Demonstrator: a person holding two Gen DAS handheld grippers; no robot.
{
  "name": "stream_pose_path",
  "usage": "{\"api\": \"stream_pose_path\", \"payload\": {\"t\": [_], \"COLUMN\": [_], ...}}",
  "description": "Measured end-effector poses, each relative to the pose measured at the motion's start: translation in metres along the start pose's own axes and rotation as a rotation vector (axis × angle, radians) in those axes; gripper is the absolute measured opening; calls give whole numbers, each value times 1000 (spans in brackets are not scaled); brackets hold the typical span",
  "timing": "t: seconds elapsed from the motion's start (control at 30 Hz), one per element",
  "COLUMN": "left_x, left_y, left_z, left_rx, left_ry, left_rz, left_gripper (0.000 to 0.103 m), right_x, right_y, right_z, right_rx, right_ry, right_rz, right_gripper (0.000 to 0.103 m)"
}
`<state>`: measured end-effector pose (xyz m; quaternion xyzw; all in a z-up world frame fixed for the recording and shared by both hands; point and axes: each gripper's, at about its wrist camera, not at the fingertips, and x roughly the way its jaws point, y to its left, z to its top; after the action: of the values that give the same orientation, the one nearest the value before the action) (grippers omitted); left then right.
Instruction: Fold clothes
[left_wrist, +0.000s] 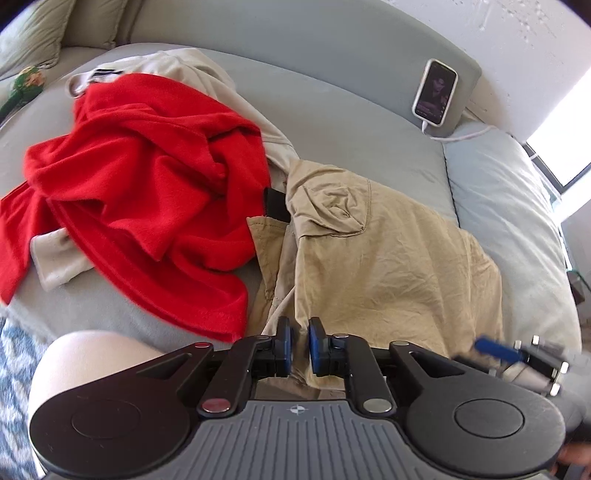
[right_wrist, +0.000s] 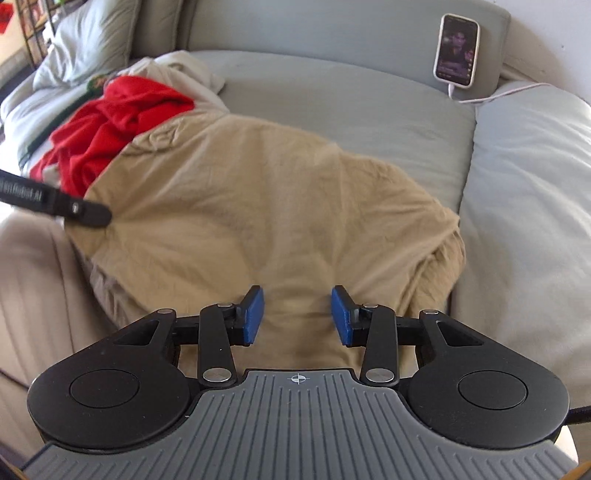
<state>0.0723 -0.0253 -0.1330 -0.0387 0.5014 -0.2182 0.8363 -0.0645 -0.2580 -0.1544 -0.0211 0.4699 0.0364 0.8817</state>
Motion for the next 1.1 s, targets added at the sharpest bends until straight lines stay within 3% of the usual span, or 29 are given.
{"api": "stream_pose_path", "payload": {"t": [0.07,0.2,0.27,0.37,0.4,0.5,0.6,0.8,0.93,1.1], "left_x": [-17,-32,-28,23,41,77,66,52,55,55], "left_y": [-11,-44,-59,-72,-75,-74,-66,-37,-31,-40], "left_z": [4,22,32,41,41,24,7,-9,-10,-14], "left_rx": [33,157,218,292,312,407,443,350,285,319], "left_ry": [-85,-236,-277,-219,-188,-74,-44,27,31,24], "left_rz": [27,-24,-66,-99,-85,-2,-3,-68,-68,-32], "left_gripper": [19,33,33,26,19,16,16,17,18,18], "right_x": [-10,-16,-14,-13,-14,-16,-29,-54,-27,30], "right_y": [-3,-13,-15,-16,-16,-19,-24,-35,-25,-2], "right_z": [-16,-29,-30,-31,-32,-33,-35,3,54,85], "right_rx": [-18,35,62,65,63,84,112,140,141,23], "right_ry": [13,22,21,19,17,14,16,-107,-161,-158], "right_rz": [-3,26,38,39,40,47,71,68,34,-55], "right_gripper": [42,42,43,44,44,44,44,45,45,40]}}
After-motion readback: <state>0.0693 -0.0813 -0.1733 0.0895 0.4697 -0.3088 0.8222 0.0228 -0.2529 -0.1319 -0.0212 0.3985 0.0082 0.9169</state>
